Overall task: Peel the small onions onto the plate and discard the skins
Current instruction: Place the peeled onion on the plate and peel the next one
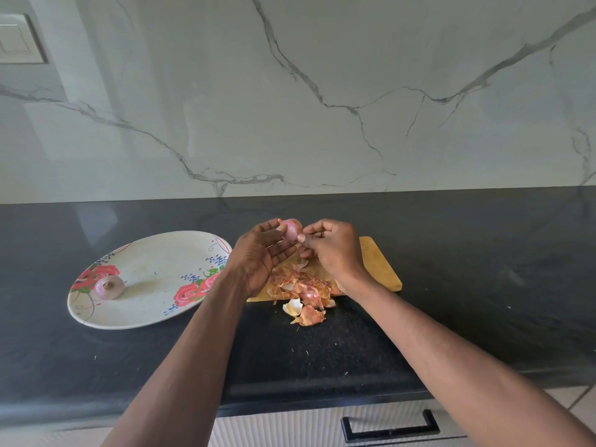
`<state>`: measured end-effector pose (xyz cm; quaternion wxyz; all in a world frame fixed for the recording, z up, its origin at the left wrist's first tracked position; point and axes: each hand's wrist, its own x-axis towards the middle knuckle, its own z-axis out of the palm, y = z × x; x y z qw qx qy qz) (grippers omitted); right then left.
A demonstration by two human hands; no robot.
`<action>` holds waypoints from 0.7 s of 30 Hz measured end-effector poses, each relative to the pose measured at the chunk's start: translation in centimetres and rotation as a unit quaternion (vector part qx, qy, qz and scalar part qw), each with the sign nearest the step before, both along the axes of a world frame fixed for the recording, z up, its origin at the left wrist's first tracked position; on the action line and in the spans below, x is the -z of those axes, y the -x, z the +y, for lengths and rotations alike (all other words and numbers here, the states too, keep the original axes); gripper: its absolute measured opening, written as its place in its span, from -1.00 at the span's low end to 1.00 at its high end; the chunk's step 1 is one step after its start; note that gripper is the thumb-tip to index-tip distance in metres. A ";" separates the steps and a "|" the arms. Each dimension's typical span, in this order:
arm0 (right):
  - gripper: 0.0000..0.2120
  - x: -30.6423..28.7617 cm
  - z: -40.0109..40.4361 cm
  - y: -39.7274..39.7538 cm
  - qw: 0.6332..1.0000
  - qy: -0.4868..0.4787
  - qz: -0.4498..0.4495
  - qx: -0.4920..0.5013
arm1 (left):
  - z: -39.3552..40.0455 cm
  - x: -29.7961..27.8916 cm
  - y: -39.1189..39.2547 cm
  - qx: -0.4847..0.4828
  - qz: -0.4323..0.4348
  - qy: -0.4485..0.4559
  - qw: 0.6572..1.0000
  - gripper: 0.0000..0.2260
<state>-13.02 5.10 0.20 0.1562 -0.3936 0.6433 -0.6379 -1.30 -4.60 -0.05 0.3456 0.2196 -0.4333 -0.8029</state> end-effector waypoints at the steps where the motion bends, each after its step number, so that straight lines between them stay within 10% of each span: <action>1: -0.93 -0.1 0.1 0.0 1.000 0.005 -0.020 -0.010 | 0.0 -0.1 0.0 -0.001 0.002 0.002 1.000 -0.65; 13: -0.88 -0.9 0.3 0.2 0.928 0.059 -0.339 -0.143 | 0.5 -0.3 0.1 0.017 0.023 -0.005 1.000 -0.70; 21: -0.85 -0.6 -0.3 0.1 0.919 0.076 -0.352 -0.158 | 0.7 -0.4 0.4 -0.007 0.030 -0.018 0.999 -0.87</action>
